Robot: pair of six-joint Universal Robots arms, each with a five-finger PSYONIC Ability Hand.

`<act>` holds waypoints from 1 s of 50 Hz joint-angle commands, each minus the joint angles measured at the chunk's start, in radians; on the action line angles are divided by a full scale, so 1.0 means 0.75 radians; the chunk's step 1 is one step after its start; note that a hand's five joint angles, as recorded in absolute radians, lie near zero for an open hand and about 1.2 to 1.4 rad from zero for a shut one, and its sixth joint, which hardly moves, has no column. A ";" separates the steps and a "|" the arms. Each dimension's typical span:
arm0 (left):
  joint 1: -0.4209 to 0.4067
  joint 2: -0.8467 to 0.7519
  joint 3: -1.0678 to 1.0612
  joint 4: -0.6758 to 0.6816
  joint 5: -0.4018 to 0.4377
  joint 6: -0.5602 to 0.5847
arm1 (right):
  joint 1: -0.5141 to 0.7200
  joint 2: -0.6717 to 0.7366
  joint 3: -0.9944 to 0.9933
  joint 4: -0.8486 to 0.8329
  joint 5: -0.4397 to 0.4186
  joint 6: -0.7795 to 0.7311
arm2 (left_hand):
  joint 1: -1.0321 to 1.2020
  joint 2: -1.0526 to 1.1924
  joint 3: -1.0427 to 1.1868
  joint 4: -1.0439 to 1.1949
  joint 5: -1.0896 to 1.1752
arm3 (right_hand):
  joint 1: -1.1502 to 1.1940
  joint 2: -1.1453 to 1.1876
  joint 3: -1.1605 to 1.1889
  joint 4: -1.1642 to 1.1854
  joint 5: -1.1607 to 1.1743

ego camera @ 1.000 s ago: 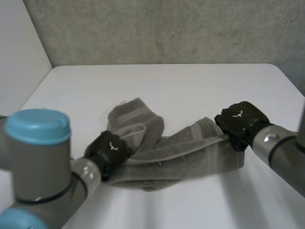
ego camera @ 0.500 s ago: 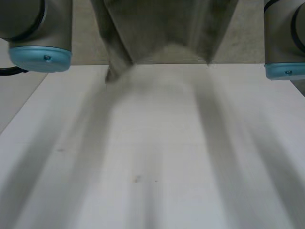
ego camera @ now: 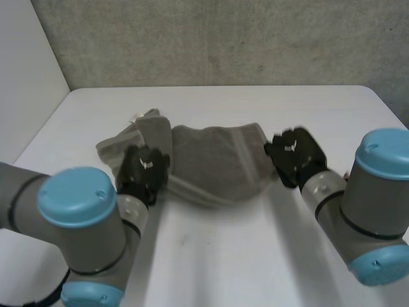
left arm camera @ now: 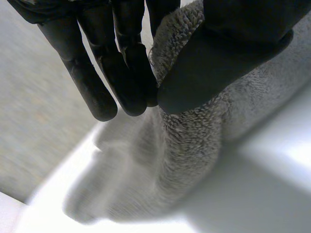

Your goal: Fold the towel.

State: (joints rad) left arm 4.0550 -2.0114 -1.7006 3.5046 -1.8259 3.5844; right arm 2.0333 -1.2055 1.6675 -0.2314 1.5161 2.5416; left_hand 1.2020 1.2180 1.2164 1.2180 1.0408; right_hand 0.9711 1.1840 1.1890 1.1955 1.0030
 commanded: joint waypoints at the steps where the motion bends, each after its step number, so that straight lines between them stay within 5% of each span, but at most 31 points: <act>1: -0.038 -0.026 -0.044 -0.067 0.003 -0.032 | -0.017 -0.021 0.061 0.071 0.005 -0.008 | 0.259 0.238 0.240 0.238 0.241 | 0.567 0.283 0.276 0.268 0.292; 3: -0.062 -0.014 -0.056 -0.077 0.005 -0.034 | -0.036 -0.049 0.080 0.071 0.005 -0.008 | 0.150 0.129 0.131 0.129 0.132 | 0.567 0.283 0.276 0.268 0.292; 5: -0.117 0.029 -0.080 -0.101 0.009 -0.030 | -0.071 -0.080 0.104 0.071 0.003 -0.012 | -0.671 -0.693 -0.691 -0.693 -0.689 | 0.567 0.283 0.276 0.268 0.292; 6: -0.118 0.029 -0.081 -0.102 0.009 -0.030 | -0.107 -0.102 0.129 0.071 -0.007 -0.012 | -0.676 -0.697 -0.695 -0.697 -0.694 | 0.567 0.283 0.276 0.268 0.292; 8: -0.142 0.094 -0.105 -0.132 0.013 -0.024 | -0.142 -0.123 0.153 0.069 -0.015 -0.008 | -1.210 -1.232 -1.230 -1.232 -1.228 | 0.567 0.283 0.276 0.268 0.292; 10: -0.144 0.125 -0.115 -0.150 0.017 -0.024 | -0.183 -0.152 0.204 0.053 -0.025 -0.002 | -1.321 -1.342 -1.340 -1.342 -1.339 | 0.567 0.283 0.276 0.268 0.292; 17: -0.097 0.199 -0.091 -0.181 0.127 -0.012 | -0.214 -0.166 0.294 0.010 -0.119 0.002 | -1.322 -1.343 -1.341 -1.343 -1.340 | 0.567 0.283 0.276 0.268 0.292; 22: 0.140 0.242 -0.036 -0.236 0.362 0.094 | -0.218 -0.168 0.321 -0.029 -0.130 0.006 | -1.295 -1.316 -1.314 -1.316 -1.312 | 0.567 0.283 0.276 0.268 0.292; 30: 0.338 0.183 0.142 -0.281 0.665 0.183 | -0.255 -0.166 0.333 -0.033 -0.138 0.009 | -1.252 -1.273 -1.271 -1.273 -1.270 | 0.567 0.283 0.276 0.268 0.292; 50: 0.443 -0.306 0.672 -0.406 0.825 0.189 | -0.246 -0.162 0.374 -0.060 -0.148 -0.002 | -0.731 -0.752 -0.750 -0.752 -0.749 | 0.567 0.283 0.276 0.268 0.292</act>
State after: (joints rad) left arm 4.3752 -2.1533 -1.2899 3.2279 -1.2570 3.7265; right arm 1.8412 -1.3284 1.9435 -0.2766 1.4045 2.5413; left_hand 0.5056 0.5049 0.5051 0.5022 0.3277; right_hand 0.9712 1.1840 1.1890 1.1955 1.0032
